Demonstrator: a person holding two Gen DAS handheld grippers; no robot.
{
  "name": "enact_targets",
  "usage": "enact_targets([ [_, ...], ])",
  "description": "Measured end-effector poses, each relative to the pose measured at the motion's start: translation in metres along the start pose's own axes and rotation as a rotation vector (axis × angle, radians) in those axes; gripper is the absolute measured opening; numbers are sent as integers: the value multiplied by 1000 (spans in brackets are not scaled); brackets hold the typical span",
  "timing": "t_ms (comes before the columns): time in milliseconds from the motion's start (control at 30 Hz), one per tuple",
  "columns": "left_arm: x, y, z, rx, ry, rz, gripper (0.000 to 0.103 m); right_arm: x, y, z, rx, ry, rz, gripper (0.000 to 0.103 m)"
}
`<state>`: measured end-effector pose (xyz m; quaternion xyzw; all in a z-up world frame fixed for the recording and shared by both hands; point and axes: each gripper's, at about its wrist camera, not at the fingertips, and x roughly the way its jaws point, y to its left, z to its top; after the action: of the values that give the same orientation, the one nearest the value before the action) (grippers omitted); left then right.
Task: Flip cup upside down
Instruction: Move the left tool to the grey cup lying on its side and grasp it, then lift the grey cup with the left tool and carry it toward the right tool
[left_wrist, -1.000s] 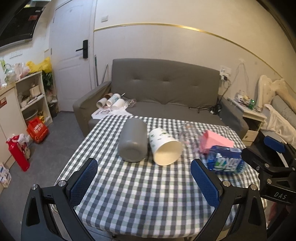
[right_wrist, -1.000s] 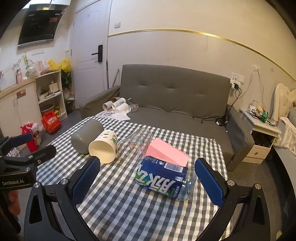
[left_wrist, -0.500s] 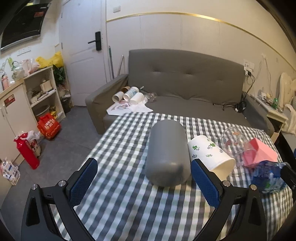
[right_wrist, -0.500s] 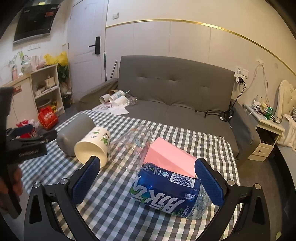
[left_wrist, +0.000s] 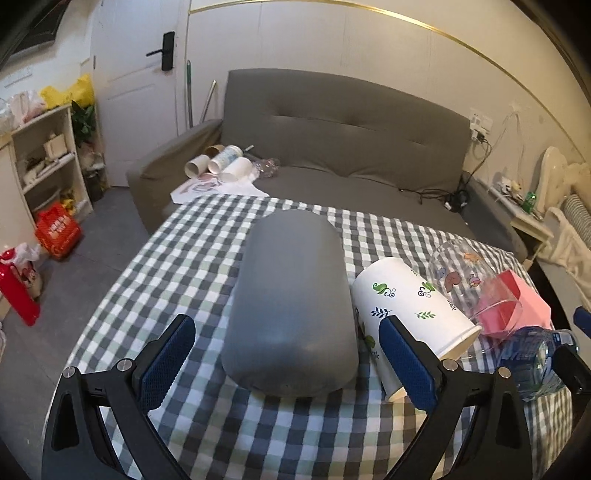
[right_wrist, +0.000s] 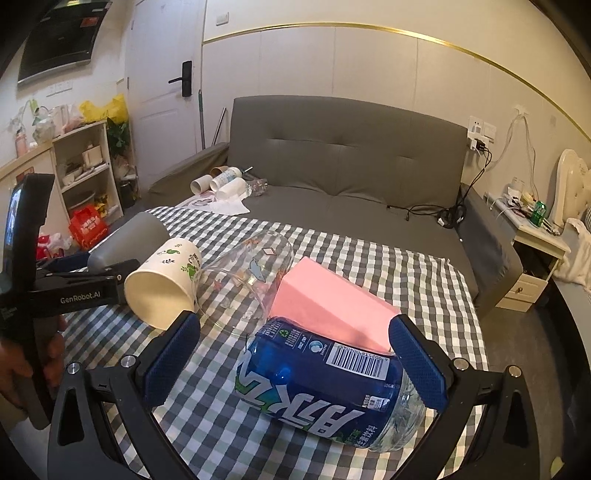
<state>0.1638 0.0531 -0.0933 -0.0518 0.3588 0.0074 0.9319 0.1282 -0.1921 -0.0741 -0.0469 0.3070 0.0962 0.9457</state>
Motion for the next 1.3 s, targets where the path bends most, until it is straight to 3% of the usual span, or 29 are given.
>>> enact_targets([
  [100,5,0,-1,2,40,-17,73,2,-3,-1,4,6,-2,103],
  [400,-12,0,-13,13,63,-20,72,-8,-1,0,6,-6,0,103],
  [600,-51,1,-42,67,71,24,72,-30,8,3,-26,-42,-7,103],
  [967,-100,-20,-93,105,105,-50,72,-75,10,-11,-18,-61,-13,103],
  [1133,-103,-45,-94,102,111,-113,72,-83,8,-13,-41,-70,-31,103],
  [1300,-93,-74,-90,138,100,-128,72,-79,-4,-17,-32,-49,-48,103],
])
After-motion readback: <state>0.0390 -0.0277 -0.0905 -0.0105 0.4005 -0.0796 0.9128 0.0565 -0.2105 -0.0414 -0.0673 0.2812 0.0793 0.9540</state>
